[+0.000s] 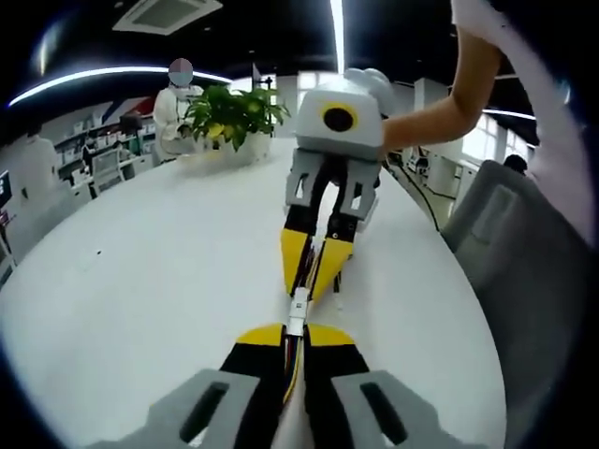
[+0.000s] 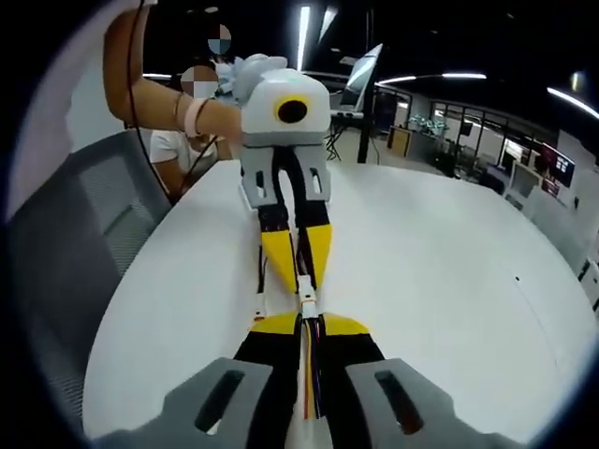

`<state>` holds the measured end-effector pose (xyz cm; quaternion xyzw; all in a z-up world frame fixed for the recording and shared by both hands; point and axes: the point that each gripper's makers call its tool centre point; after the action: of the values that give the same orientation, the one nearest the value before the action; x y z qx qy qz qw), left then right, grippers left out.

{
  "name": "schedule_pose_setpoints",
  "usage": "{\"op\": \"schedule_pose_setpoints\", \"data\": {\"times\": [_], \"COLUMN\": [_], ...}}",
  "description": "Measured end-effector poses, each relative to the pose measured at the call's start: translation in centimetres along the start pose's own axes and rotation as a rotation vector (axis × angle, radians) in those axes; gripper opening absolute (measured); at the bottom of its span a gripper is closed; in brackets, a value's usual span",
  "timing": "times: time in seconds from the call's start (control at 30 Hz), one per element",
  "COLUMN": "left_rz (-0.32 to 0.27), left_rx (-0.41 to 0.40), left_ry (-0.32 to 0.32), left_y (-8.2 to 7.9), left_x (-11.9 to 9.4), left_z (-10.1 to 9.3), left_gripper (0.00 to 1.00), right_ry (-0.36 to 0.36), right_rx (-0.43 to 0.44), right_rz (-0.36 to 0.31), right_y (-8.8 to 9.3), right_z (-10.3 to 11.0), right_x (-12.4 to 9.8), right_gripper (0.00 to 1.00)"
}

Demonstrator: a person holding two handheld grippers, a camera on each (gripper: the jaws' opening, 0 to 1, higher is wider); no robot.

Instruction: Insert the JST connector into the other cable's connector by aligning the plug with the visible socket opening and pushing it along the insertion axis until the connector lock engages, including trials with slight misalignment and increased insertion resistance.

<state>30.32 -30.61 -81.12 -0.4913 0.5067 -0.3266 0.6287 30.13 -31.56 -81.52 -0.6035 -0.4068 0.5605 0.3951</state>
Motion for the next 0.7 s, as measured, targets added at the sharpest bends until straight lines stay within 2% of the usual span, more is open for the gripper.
{"op": "schedule_pose_setpoints", "data": {"times": [0.7], "left_rz": [-0.035], "left_rx": [0.046], "left_ry": [0.035], "left_y": [-0.97], "left_x": [0.03], "left_z": [-0.4], "left_gripper": [0.0], "right_ry": [-0.027], "right_rx": [0.022], "right_rz": [-0.033], "right_y": [-1.01], "right_z": [0.46], "right_x": [-0.18], "right_gripper": [0.03]}}
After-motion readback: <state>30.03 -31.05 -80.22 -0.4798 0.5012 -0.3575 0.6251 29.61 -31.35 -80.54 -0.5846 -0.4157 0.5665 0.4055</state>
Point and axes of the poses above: the point that each gripper's makers call its tool centre point, and the gripper's own axes: x roughly forward along the fingers, z roughly to its left, y roughly out of its underside, and after that the axes turned 12 degrees about -z, right-handed
